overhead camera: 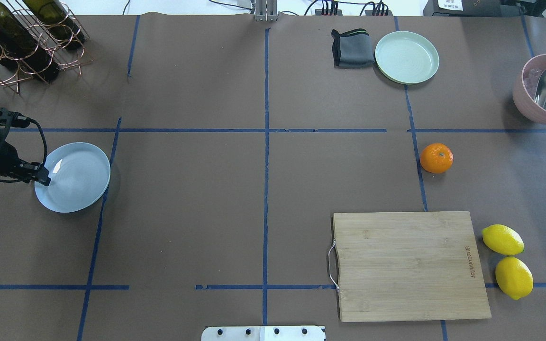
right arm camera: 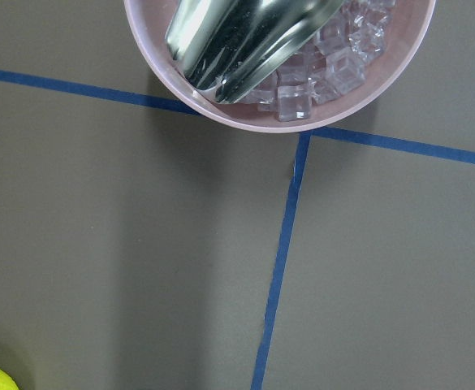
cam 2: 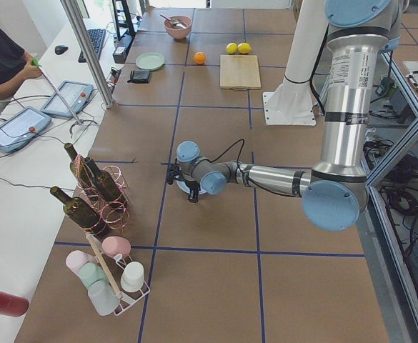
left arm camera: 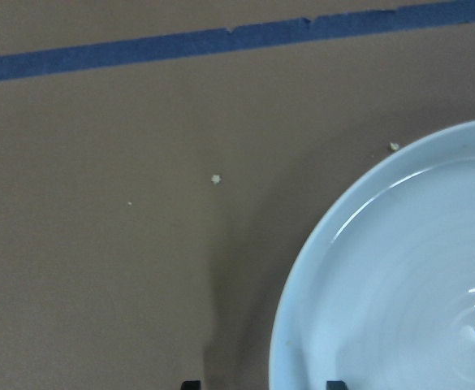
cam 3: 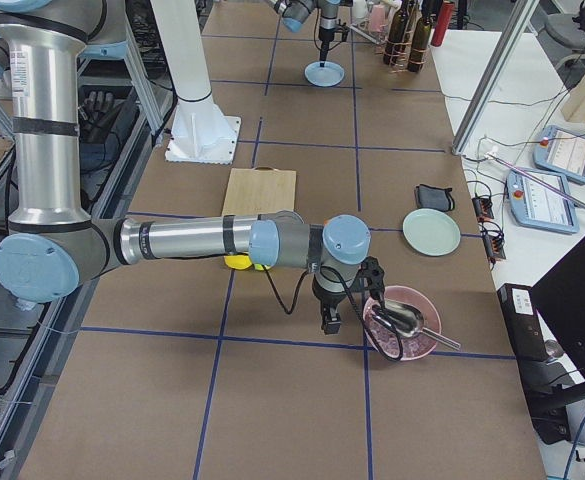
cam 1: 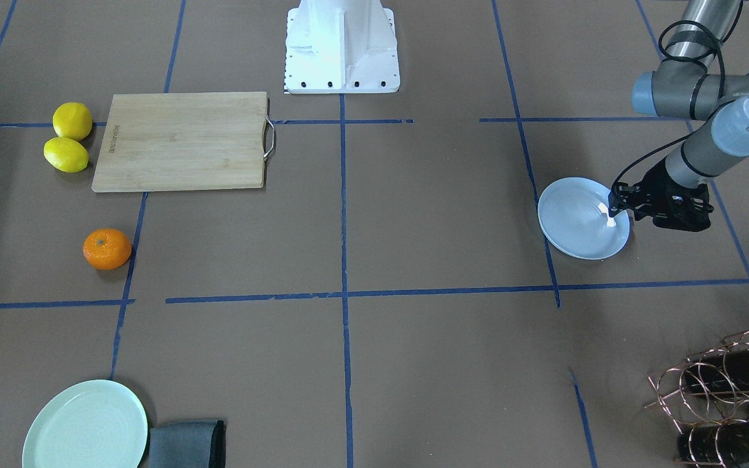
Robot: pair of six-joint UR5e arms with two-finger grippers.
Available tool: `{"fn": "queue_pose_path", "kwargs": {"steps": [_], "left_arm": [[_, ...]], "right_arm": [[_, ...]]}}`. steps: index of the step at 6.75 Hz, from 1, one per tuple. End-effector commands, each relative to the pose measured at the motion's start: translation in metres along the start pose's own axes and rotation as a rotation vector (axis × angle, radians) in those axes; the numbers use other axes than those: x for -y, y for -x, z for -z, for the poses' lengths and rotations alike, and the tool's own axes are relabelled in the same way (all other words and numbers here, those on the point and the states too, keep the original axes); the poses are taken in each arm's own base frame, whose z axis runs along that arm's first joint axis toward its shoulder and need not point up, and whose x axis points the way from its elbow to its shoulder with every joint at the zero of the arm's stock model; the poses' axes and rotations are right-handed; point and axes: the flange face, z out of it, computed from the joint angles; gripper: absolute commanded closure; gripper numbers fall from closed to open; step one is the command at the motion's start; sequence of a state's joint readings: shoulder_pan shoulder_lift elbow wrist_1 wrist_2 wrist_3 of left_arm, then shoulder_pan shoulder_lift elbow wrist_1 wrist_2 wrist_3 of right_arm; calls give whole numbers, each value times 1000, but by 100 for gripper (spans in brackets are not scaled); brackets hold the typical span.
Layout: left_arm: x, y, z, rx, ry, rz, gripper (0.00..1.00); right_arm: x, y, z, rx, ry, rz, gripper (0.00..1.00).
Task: Pick orange to plate
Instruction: 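Reach the left gripper down to the rim of the light blue plate and grip it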
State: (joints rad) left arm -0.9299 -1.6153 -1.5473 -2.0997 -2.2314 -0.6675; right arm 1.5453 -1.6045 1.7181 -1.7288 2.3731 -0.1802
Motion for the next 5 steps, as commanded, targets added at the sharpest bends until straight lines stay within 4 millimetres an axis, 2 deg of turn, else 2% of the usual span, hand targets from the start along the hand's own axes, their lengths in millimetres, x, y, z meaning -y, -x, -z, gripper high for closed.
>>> {"fn": "queue_pose_path", "kwargs": {"steps": [1,2,3,4,5], "left_arm": [[2,-2,-3,-2,4,-11,100],[10,-16,5,-19,-13,-21,100],[17,-48,25,-88,-22,-60,100],[28,-88,45,-202,10,-98,100],[58,-149,77,-288,-1,-19,100]], "right_arm": [[0,0,0,0,-1,-1,0],[0,0,0,0,-1,-1,0],[0,1,1,1,-3,1,0],[1,4,3,20,-10,3,0],[3,16,6,115,-31,7,0]]}}
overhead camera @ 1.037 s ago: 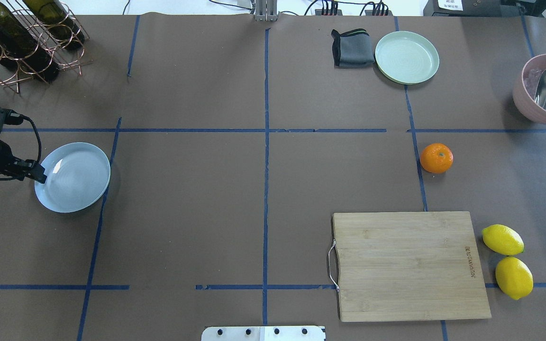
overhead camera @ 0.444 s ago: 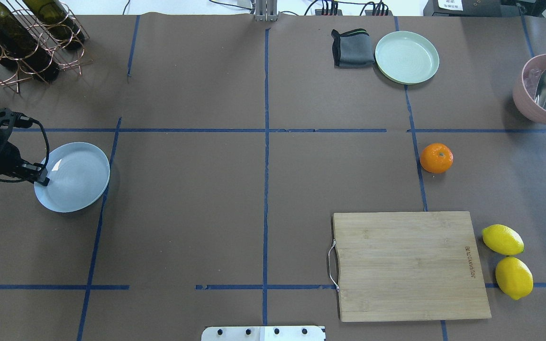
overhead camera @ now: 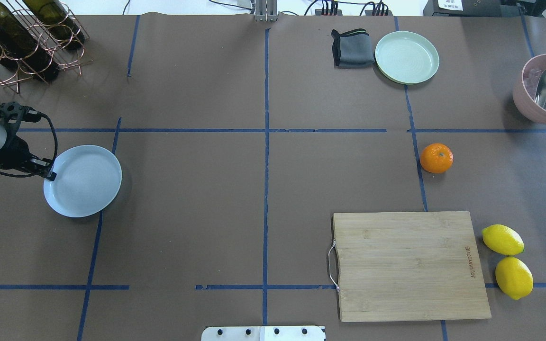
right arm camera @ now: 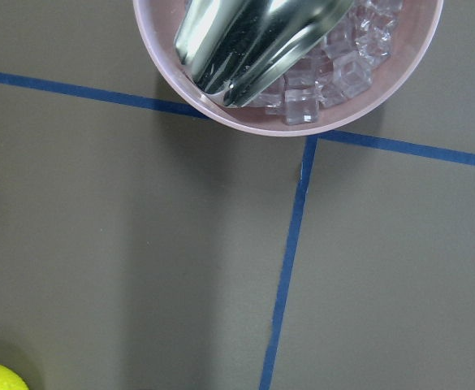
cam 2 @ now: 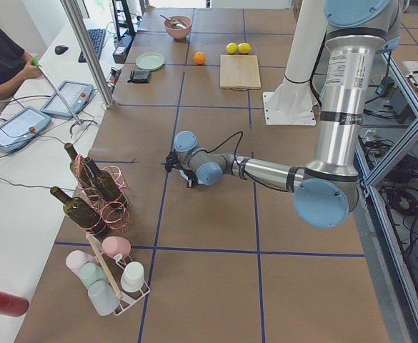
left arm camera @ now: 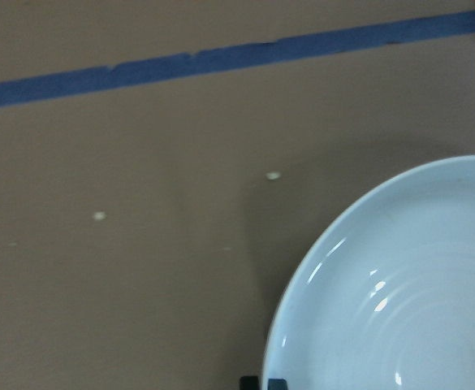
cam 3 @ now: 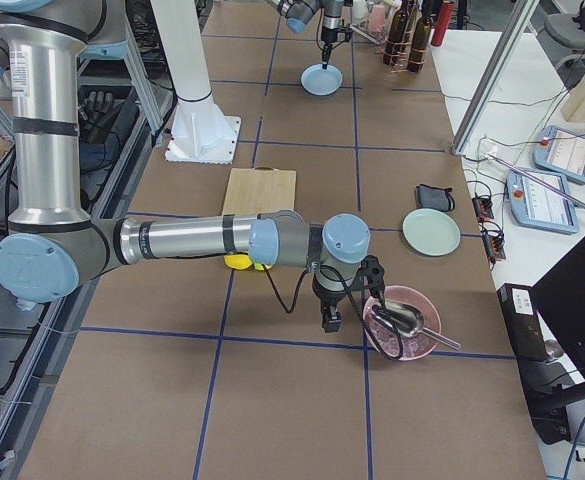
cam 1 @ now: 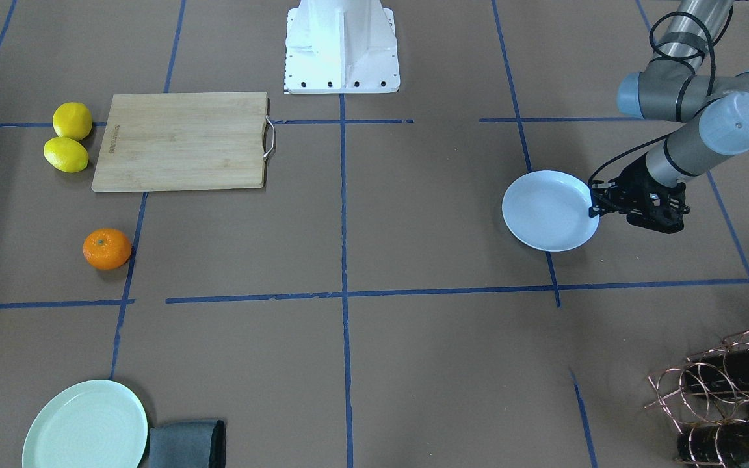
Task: Pick orange to plate
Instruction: 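Slide the light blue plate with the left gripper toward the table center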
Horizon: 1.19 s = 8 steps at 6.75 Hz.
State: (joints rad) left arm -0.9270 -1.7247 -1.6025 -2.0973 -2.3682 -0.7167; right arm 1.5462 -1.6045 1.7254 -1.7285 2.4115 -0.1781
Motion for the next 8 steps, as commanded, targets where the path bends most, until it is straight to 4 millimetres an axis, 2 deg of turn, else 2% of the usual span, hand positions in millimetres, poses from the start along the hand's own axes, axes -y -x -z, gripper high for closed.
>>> {"fn": "queue_pose_path", "kwargs": {"steps": [1,2,3,4,6,8], "left_arm": [[58,-130,37,-164,-29,111,100],[49,-199,12,-205,30,139,100],[34,-261,-28,-212,78,155,100],[31,-296,-57,-176,13,128,100],[36,-304,-105,-210,-5,148,100],[31,-307,-117,-201,-40,167,100]], "right_arm": [[3,15,5,98,-27,12,0],[3,18,7,97,-30,17,0],[4,21,8,98,-33,25,0],[4,24,7,99,-30,29,0],[5,27,6,99,-28,35,0],[6,31,1,101,-18,44,0]]}}
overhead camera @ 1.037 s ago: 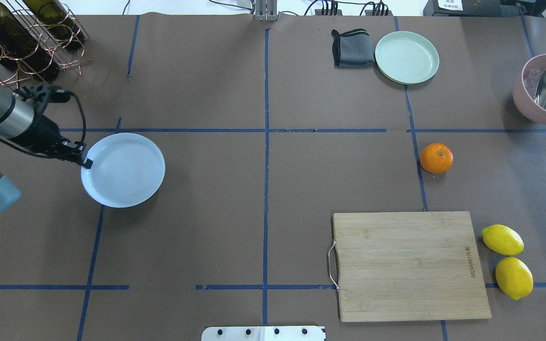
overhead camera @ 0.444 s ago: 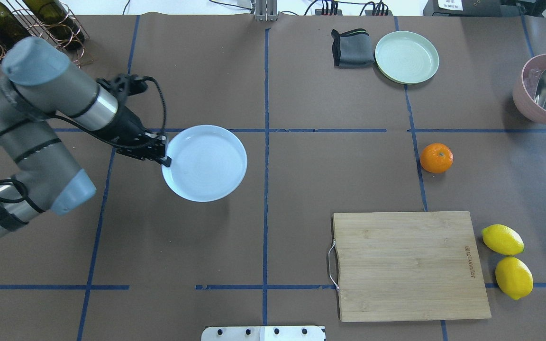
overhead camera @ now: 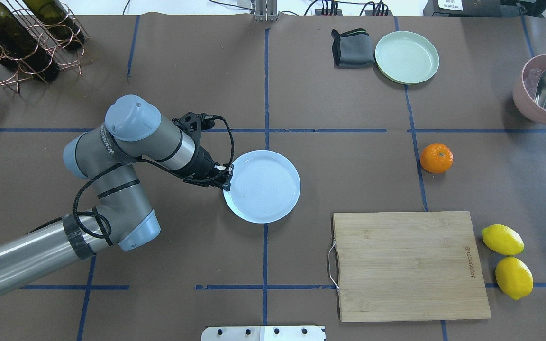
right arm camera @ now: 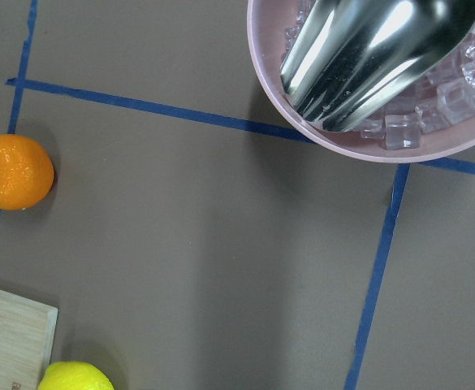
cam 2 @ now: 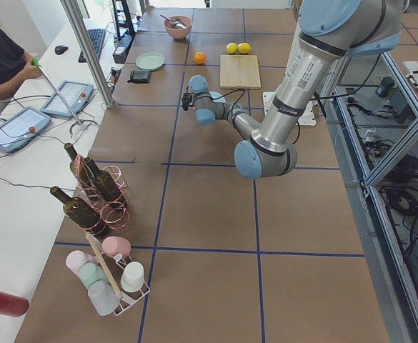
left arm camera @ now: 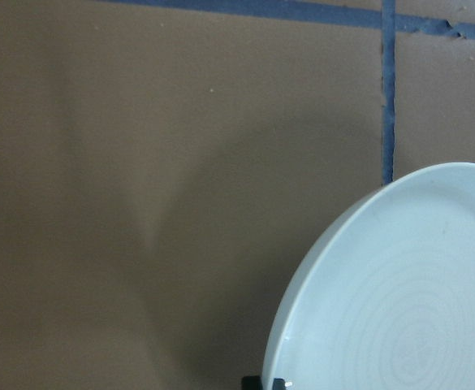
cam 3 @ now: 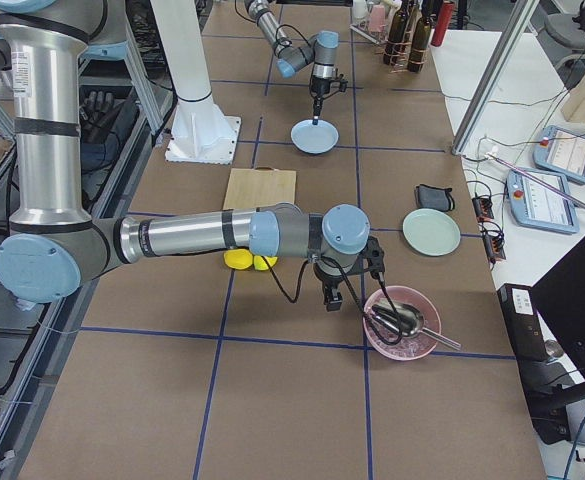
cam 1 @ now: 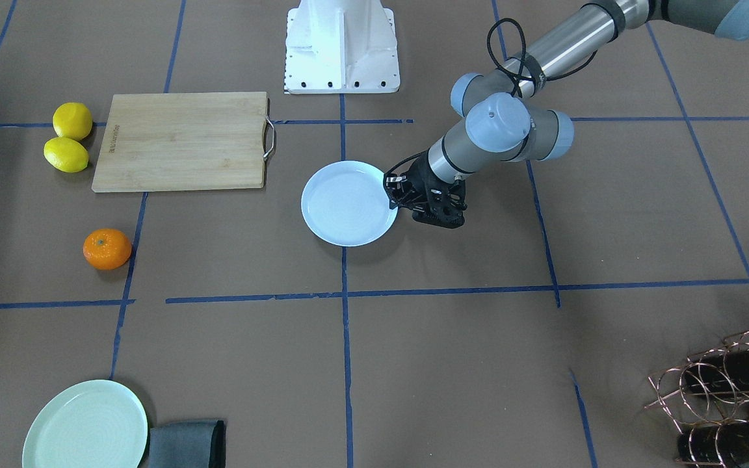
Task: Pick orange to plate
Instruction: 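Slide the light blue plate with the left gripper toward the table center, then release the plate with the left gripper while the right gripper reaches toward the orange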
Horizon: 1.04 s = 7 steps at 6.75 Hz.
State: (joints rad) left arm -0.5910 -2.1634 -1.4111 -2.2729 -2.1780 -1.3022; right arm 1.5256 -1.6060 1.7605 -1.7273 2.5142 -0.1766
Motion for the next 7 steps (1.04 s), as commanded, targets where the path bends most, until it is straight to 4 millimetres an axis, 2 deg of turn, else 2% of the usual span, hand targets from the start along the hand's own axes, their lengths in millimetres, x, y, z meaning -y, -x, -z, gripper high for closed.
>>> {"fn": "queue_pose_path", "kwargs": {"steps": [1,2,3,4,5,7], "left_arm": [[-9,-2,-13,-3,-1,3,84],[-11,-7,-9,-18,-5,-7,43],[-13,-21,12,-83,-32,-48,5],[-14,-34,39,-127,-60,-43,1],[-16,-40,46,-143,-63,-19,1],[-17,-39,47,-143,-65,-18,1]], "right_arm": [[3,6,-7,3,14,13,0],[5,10,-11,4,23,17,0],[13,30,-24,10,33,22,0],[25,67,-47,29,19,-17,0],[34,114,-78,54,-15,-81,0],[50,187,-128,-6,-116,-147,0]]}}
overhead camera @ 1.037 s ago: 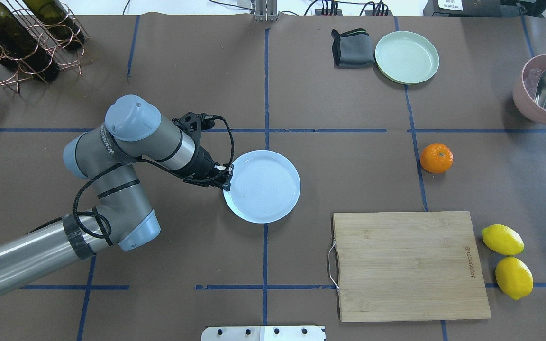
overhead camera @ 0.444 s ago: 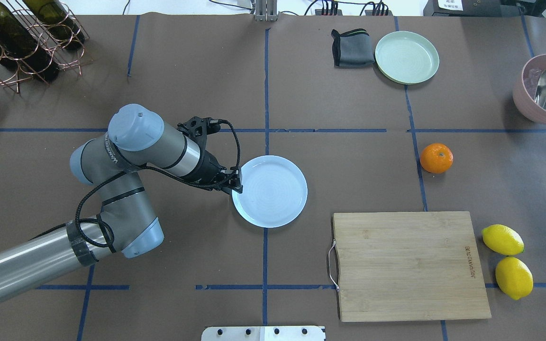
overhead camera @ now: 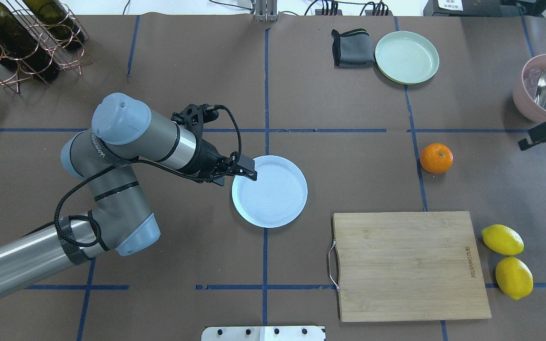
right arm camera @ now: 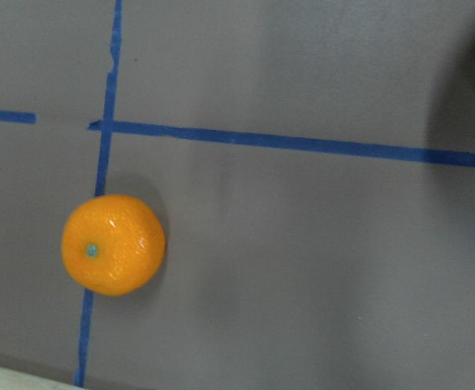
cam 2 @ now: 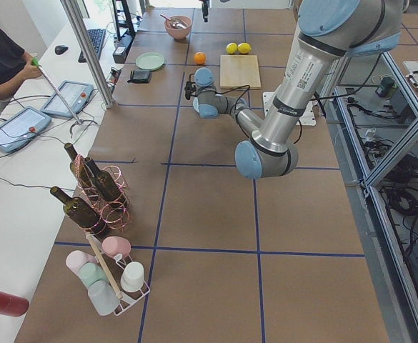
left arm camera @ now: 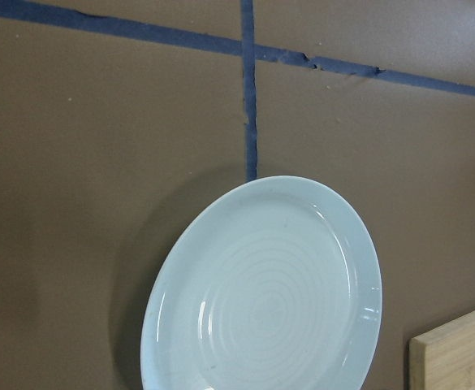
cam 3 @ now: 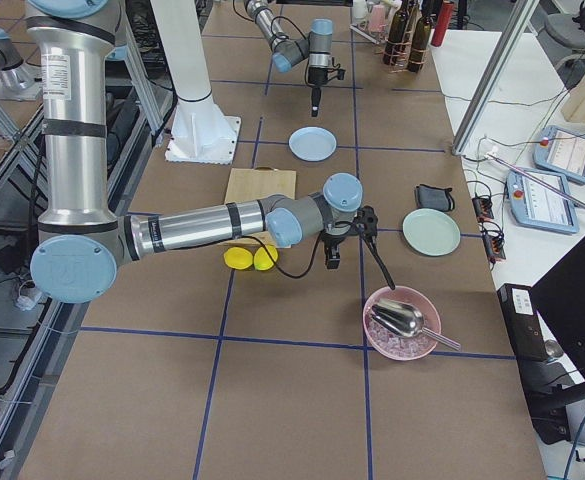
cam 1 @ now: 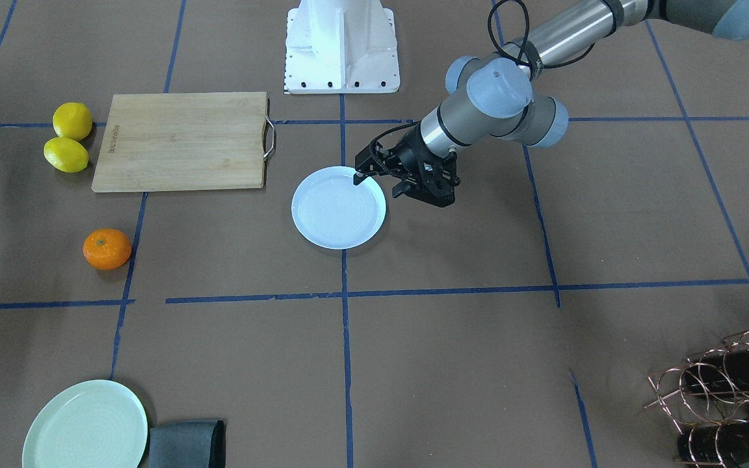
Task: Pick orange to plate
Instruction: 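Release the plate with the left gripper while the right gripper reaches toward the orange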
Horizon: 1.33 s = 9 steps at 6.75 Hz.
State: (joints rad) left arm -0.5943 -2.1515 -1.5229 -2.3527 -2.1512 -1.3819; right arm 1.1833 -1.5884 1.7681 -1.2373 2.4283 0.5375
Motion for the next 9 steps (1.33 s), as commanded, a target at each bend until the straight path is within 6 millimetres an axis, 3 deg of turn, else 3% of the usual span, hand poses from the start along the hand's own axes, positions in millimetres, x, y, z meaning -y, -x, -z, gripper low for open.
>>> {"fn": "queue_pose_path", "kwargs": {"steps": [1,3,6,7,9], "left_arm": [[-1,0,2,-2,-3,3,1],[-1,8,0,11,-20,7,1],[-2,12,0,15,-21,8,1],[-1,13,0,17,-23,10,1],[-2,12,0,16,-25,9,1]], "right_arm": [[8,79,-51,-49,-91,-61,0],[2,109,-84,-102,-114,-71,0],[-6,126,-112,-149,-130,-59,0],[-3,139,-116,-152,-144,-44,0],[13,142,-133,-164,-141,-47,0]]}}
